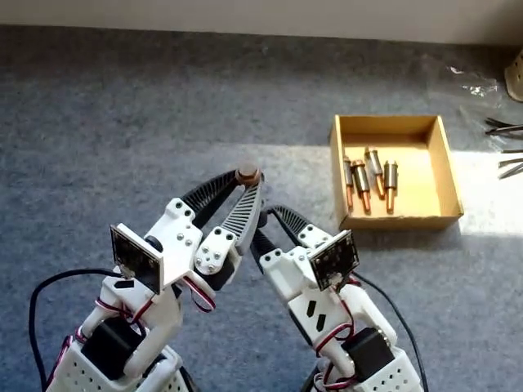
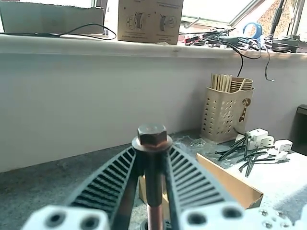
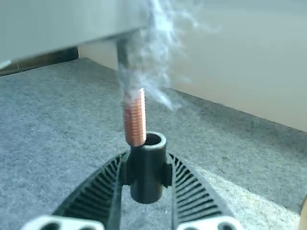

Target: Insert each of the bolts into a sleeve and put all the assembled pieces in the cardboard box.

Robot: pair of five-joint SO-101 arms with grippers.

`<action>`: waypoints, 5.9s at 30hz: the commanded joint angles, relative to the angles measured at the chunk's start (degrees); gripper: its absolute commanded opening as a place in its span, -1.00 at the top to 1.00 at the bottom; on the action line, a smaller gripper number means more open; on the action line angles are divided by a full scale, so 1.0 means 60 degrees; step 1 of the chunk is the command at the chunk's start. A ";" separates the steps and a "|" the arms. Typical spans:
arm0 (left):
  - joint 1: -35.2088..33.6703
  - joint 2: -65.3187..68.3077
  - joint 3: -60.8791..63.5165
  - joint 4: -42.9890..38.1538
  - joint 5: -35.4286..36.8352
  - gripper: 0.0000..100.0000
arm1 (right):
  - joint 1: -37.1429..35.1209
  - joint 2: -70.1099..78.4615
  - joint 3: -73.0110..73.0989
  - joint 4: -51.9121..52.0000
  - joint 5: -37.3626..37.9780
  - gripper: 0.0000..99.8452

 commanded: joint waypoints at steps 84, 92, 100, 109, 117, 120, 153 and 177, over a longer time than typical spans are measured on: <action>-0.0623 0.0022 0.0520 -0.0161 -0.0586 0.80 | 0.0242 -0.0095 -0.1516 0.0374 -0.0029 0.99; -0.0593 0.0022 0.0256 -0.0103 -0.0586 0.73 | 0.0227 -0.0095 -0.1516 0.0374 -0.0029 0.99; -0.0227 0.0022 -0.0007 -0.0088 -0.0571 0.73 | 0.0227 -0.0095 -0.1516 0.0374 -0.0029 0.99; 0.0037 0.0022 -0.0520 0.0777 -0.0571 0.70 | 0.0286 -0.0095 -0.1487 0.0403 -0.0029 0.99; 0.0007 0.0022 -0.0930 0.1509 -0.0571 0.64 | 0.0286 -0.0095 -0.1458 0.0418 -0.0029 0.99; -0.0051 0.0022 -0.0930 0.1495 -0.0586 0.64 | 0.0286 -0.0095 -0.1458 0.0418 -0.0029 0.99; -0.1297 -0.2469 0.2557 0.1509 -0.2608 0.99 | 0.5209 0.6249 -0.6967 0.3436 0.0791 0.99; -0.1355 -0.2469 0.3436 0.1480 -0.2623 0.98 | 0.7172 1.4718 -1.1333 0.3392 0.1993 0.99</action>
